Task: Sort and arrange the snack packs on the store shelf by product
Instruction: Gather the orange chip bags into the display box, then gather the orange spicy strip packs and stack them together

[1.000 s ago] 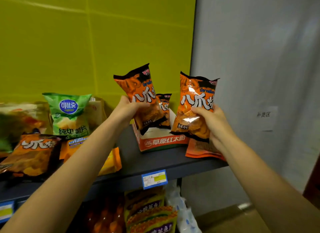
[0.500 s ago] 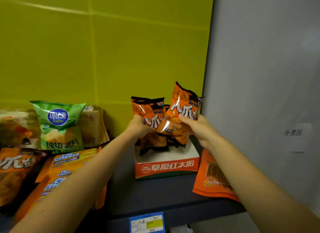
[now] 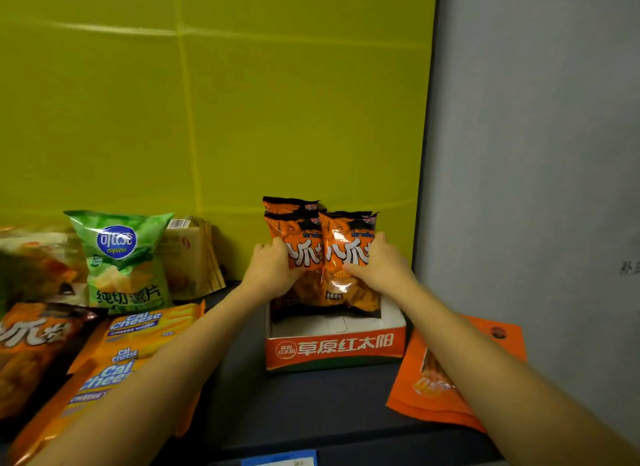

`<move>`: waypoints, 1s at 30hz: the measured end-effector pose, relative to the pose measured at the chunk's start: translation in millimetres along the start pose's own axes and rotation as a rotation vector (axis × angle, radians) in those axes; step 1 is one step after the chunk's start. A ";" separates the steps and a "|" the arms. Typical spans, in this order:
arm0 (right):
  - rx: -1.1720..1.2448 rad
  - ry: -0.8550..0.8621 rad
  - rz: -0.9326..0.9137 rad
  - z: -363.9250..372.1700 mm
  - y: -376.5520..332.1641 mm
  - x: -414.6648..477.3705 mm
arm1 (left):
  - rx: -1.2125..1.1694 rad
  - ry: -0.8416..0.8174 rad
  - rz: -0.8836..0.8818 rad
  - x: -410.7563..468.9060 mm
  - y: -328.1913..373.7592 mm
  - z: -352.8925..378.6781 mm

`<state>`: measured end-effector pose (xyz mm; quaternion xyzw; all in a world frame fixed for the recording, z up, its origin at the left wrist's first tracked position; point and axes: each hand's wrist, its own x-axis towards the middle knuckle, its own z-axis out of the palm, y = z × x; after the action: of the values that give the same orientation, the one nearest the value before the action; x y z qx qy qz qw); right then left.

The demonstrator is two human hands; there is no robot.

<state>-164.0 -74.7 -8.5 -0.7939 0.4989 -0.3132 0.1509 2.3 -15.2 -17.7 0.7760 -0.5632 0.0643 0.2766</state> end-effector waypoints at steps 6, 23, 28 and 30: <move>-0.332 -0.048 -0.036 -1.1 -7.4 7.4 | 0.404 0.160 -0.027 -12.6 15.2 -2.4; -0.291 -0.239 0.031 -127.6 140.3 -96.7 | 0.028 -0.064 0.193 -155.2 76.7 9.0; -0.183 -0.310 0.088 -106.7 159.8 -113.1 | -0.162 -0.193 0.075 -157.6 89.0 31.5; -0.146 -0.285 0.110 -97.7 163.4 -112.3 | -0.223 -0.199 0.046 -157.5 96.7 35.3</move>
<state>-375.7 -42.6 -63.6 -0.8105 0.5366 -0.1517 0.1790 -149.4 78.6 -77.6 0.7300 -0.6090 -0.0696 0.3025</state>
